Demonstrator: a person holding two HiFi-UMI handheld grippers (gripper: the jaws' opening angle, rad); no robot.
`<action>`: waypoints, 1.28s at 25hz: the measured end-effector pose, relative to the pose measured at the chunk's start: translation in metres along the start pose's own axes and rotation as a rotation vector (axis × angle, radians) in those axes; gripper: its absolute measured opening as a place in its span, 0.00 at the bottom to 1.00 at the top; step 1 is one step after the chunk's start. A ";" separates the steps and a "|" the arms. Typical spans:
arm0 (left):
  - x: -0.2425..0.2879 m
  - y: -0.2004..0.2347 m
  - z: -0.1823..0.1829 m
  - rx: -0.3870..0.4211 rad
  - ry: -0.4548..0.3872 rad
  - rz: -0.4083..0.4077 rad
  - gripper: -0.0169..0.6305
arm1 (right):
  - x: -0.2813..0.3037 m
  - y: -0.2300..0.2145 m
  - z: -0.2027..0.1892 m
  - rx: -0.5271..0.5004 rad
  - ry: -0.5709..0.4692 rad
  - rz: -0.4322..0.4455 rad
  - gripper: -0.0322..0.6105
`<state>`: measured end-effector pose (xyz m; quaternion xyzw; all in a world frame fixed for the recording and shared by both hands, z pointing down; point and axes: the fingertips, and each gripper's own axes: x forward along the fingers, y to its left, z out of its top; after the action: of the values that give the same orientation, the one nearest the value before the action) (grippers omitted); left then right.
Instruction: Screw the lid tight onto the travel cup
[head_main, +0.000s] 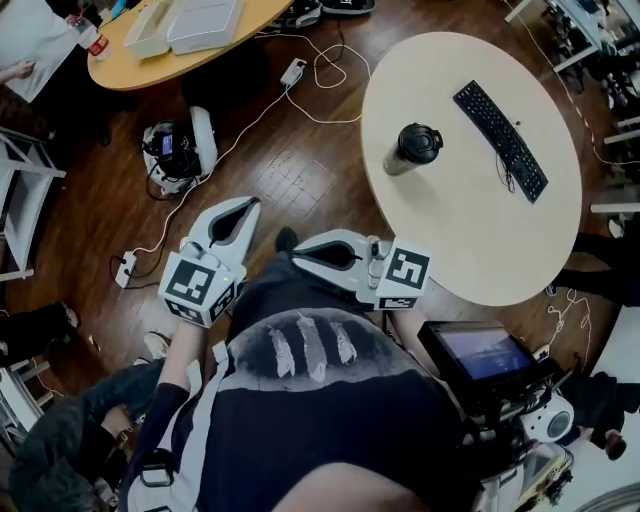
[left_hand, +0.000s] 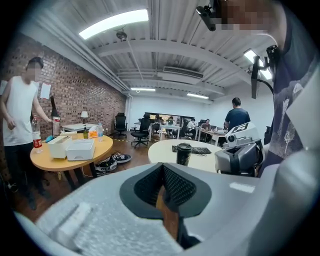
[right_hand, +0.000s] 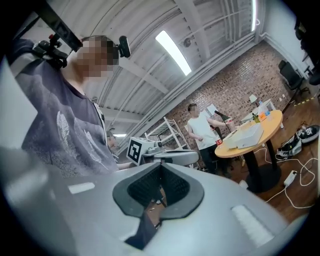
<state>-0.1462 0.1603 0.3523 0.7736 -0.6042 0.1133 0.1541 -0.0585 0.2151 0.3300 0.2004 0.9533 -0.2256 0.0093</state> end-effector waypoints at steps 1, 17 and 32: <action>0.005 0.004 0.002 0.001 -0.005 -0.005 0.03 | -0.001 -0.005 0.001 0.003 0.000 -0.013 0.06; 0.066 0.059 0.041 -0.021 -0.095 -0.158 0.03 | 0.015 -0.072 0.043 -0.025 0.036 -0.213 0.06; 0.096 0.089 0.046 -0.016 -0.092 -0.221 0.03 | 0.027 -0.110 0.049 -0.037 0.037 -0.294 0.06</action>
<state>-0.2092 0.0374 0.3535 0.8385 -0.5226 0.0552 0.1440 -0.1293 0.1137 0.3302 0.0628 0.9764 -0.2031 -0.0377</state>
